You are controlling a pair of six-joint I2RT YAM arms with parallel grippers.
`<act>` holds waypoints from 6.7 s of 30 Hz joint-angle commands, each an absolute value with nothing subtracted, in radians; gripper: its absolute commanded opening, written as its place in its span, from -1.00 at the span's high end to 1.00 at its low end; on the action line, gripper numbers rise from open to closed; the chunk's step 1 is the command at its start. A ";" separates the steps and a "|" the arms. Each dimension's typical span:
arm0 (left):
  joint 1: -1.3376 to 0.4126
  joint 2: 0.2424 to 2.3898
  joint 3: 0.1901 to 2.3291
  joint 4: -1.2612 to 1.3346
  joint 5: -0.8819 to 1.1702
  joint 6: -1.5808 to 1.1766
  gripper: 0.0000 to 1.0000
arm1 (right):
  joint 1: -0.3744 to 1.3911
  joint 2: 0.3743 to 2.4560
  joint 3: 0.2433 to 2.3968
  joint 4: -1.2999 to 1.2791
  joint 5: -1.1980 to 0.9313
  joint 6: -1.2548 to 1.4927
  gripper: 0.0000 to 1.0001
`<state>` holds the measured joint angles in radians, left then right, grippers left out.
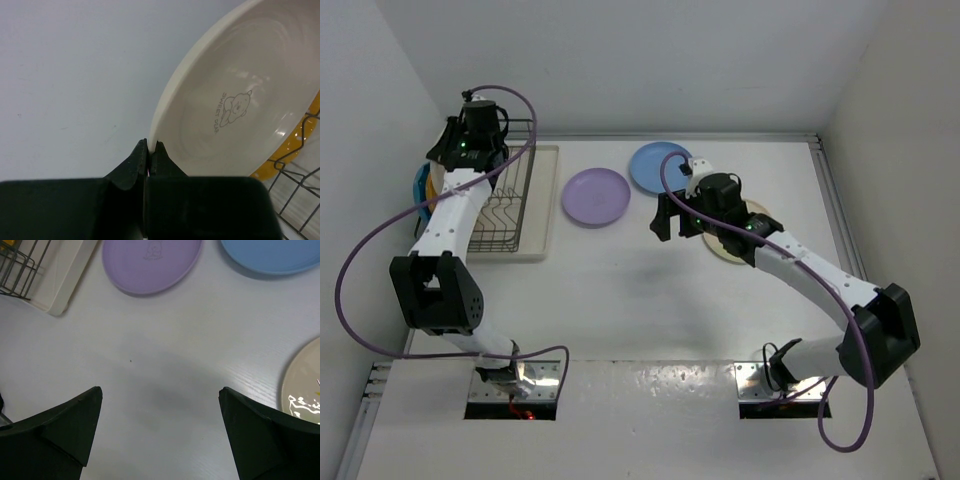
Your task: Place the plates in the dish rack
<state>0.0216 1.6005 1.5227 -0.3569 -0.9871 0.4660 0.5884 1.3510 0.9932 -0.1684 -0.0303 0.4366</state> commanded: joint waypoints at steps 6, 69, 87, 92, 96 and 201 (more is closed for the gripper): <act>0.092 1.548 1.416 -0.184 -0.957 0.485 1.00 | 0.586 1.367 1.063 -0.196 -0.008 0.413 -1.00; -0.252 1.960 1.563 -0.574 -0.139 -0.273 -0.63 | 0.373 1.362 0.930 -0.187 -0.052 0.480 -1.00; -0.221 2.120 1.542 -0.465 -0.121 -0.376 -0.41 | 0.371 1.333 0.925 -0.210 -0.060 0.459 -1.00; -0.201 2.120 1.519 -0.465 -0.068 -0.406 0.78 | 0.368 1.330 0.930 -0.215 -0.055 0.459 -1.00; -0.190 2.065 1.519 -0.486 -0.067 -0.407 1.00 | 0.371 1.327 0.930 -0.210 -0.055 0.459 -1.00; -0.443 1.826 1.865 -0.432 -0.544 0.301 -0.75 | 0.183 1.425 1.049 -0.268 -0.031 0.541 -1.00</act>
